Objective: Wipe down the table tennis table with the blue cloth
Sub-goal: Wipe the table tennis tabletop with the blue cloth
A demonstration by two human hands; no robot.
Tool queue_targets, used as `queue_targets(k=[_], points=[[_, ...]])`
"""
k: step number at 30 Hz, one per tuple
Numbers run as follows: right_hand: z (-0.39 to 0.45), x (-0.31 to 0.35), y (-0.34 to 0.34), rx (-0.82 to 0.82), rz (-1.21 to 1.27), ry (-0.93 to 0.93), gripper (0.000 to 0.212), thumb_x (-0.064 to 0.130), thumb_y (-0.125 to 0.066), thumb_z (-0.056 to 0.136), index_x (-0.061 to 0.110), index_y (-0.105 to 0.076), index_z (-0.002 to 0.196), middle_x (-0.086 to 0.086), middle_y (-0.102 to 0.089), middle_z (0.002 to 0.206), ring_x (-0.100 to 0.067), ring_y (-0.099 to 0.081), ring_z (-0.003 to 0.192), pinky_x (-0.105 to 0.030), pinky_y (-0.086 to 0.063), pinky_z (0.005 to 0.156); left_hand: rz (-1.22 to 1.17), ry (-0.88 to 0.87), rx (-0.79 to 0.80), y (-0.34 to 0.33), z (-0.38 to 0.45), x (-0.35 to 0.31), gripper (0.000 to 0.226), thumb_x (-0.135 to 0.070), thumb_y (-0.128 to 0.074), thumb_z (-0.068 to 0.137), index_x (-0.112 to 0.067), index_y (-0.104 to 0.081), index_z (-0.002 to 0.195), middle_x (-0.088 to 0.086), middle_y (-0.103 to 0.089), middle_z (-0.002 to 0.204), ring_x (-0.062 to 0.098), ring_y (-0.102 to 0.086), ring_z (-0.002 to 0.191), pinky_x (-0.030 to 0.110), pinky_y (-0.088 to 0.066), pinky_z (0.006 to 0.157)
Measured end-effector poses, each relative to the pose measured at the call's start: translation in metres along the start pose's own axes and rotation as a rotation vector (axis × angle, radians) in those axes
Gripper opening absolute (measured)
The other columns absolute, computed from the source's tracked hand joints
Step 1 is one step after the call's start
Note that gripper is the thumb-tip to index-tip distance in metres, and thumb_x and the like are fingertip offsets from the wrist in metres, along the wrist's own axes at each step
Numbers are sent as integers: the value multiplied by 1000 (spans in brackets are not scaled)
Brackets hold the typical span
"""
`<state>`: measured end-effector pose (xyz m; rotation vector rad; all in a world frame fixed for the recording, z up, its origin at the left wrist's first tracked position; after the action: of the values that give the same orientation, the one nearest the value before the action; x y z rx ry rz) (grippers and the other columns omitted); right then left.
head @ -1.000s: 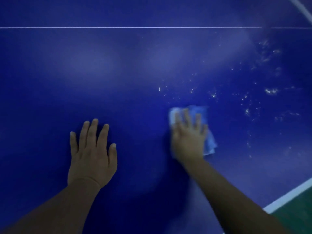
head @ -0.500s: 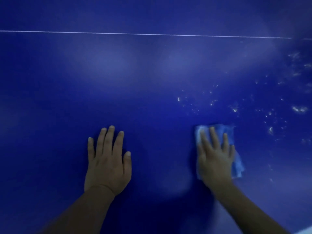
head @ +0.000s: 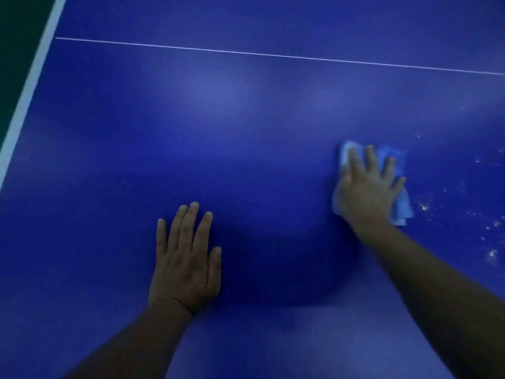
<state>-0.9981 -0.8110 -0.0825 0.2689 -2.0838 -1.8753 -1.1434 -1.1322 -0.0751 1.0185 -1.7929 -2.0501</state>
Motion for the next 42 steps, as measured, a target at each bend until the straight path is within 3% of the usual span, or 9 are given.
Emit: queue_targets(k=[3,9,11,16,18,24,31,37,42], points=[[-8,-3,4,-23,19,-68,54,38,-27,100,35,-33,154,1,-22,165,-40,-10,151,-68,-8,116,12,2,25,-1,2,-1,60,-37,-30,96,-3,-47,143,17,-33,157,31,-22,148,61,-11,118],[-94,94,-24,86,-77,859,51,41,-30,100,33,-43,149,1,-35,160,-38,-24,148,-62,-16,117,67,-41,70,-5,3,-4,57,-37,-31,95,-9,-54,140,15,-41,153,31,-27,146,63,-15,116],[-37,64,-11,50,-163,758,57,38,-24,97,30,-39,152,-3,-32,161,-41,-26,147,-62,-21,114,67,-36,74,-4,4,-3,58,-37,-31,95,-9,-55,139,15,-42,152,32,-27,146,63,-16,116],[67,-65,29,-21,67,-176,51,43,-26,106,35,-26,156,5,-15,167,-34,-7,152,-62,-7,119,80,-42,85,-7,3,-1,58,-38,-31,95,-10,-53,141,13,-39,154,32,-27,147,64,-16,116],[48,-47,20,-11,56,-181,51,43,-28,105,37,-25,156,5,-13,167,-34,-5,153,-63,-5,118,93,-33,101,-7,3,-1,59,-39,-31,94,-10,-52,142,13,-38,155,31,-26,147,64,-17,116],[-30,61,-11,97,-118,661,57,44,-19,99,33,-38,152,2,-30,162,-37,-22,149,-62,-17,116,91,-7,26,2,17,-8,58,-38,-35,92,-7,-58,135,13,-45,151,32,-37,143,64,-20,115],[56,-100,25,12,31,-137,60,48,-20,96,38,-29,155,5,-18,166,-34,-12,151,-62,-9,118,51,154,34,-10,110,-29,66,-44,-21,94,-17,-34,152,0,-20,164,18,-8,153,51,1,122],[-14,34,0,-23,-118,380,61,38,-32,87,25,-55,142,-7,-43,155,-46,-35,141,-69,-25,109,51,175,-42,-15,117,-27,65,-43,-24,96,-11,-37,150,9,-26,161,25,-12,152,55,-5,122],[-9,164,-24,28,16,776,50,41,-32,99,35,-44,147,3,-33,161,-37,-19,151,-65,-12,117,37,155,-76,-15,120,-27,64,-40,-32,92,-6,-49,143,17,-36,155,30,-26,147,58,-13,119]])
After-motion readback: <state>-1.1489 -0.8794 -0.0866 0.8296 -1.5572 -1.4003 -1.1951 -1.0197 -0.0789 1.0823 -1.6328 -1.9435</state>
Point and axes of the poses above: each hand's wrist, its own z-axis towards the middle knuckle, its own y-axis out of the back of the hand, x = y × z, the point moved 7 cm from there along z, towards the middle knuckle
